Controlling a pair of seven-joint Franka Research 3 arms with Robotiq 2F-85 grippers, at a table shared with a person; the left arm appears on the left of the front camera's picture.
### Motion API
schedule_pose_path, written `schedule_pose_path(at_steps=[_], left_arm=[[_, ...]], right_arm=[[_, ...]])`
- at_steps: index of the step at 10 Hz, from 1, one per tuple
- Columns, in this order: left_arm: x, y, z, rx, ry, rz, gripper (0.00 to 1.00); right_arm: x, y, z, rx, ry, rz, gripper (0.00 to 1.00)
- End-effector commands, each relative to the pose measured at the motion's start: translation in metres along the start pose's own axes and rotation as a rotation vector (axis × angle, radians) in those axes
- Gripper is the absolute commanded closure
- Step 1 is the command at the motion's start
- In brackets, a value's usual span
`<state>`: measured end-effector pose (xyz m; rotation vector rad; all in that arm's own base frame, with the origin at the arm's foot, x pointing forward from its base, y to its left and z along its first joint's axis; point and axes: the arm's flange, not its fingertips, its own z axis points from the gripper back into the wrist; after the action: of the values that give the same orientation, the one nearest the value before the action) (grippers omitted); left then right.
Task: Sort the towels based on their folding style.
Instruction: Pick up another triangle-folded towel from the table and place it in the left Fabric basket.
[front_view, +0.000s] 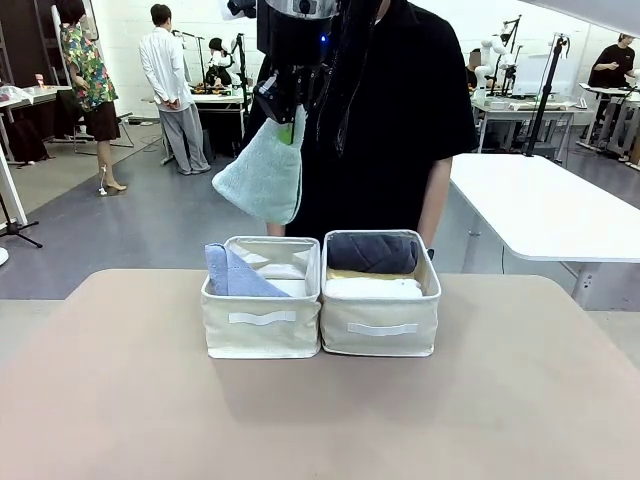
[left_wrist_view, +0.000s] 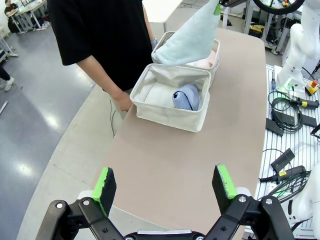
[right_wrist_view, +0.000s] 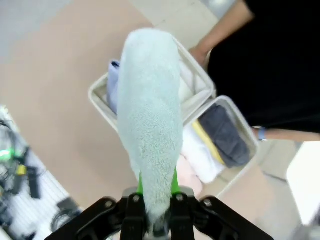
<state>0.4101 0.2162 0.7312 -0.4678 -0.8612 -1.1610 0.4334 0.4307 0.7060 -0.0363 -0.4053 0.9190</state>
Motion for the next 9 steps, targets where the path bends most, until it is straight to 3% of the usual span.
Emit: schedule_pose_path(at_steps=[1, 2, 3, 4, 9], left_arm=[[0.000, -0.002, 0.000, 0.002, -0.005, -0.001, 0.00], [0.000, -0.002, 0.000, 0.002, -0.005, -0.001, 0.00], [0.000, -0.002, 0.000, 0.002, -0.005, -0.001, 0.00], [0.000, -0.002, 0.000, 0.002, -0.005, -0.001, 0.00], [0.000, -0.002, 0.000, 0.002, -0.005, -0.001, 0.00]], right_arm=[[0.024, -0.007, -0.010, -0.006, 0.045, 0.310, 0.83], [0.032, -0.011, -0.018, -0.032, 0.091, 0.529, 0.83], [0.040, -0.019, -0.024, -0.022, 0.073, 0.634, 0.83], [0.046, -0.026, -0.029, 0.002, 0.032, 0.634, 0.83], [0.062, -0.060, -0.068, 0.048, 0.045, 0.584, 0.83]])
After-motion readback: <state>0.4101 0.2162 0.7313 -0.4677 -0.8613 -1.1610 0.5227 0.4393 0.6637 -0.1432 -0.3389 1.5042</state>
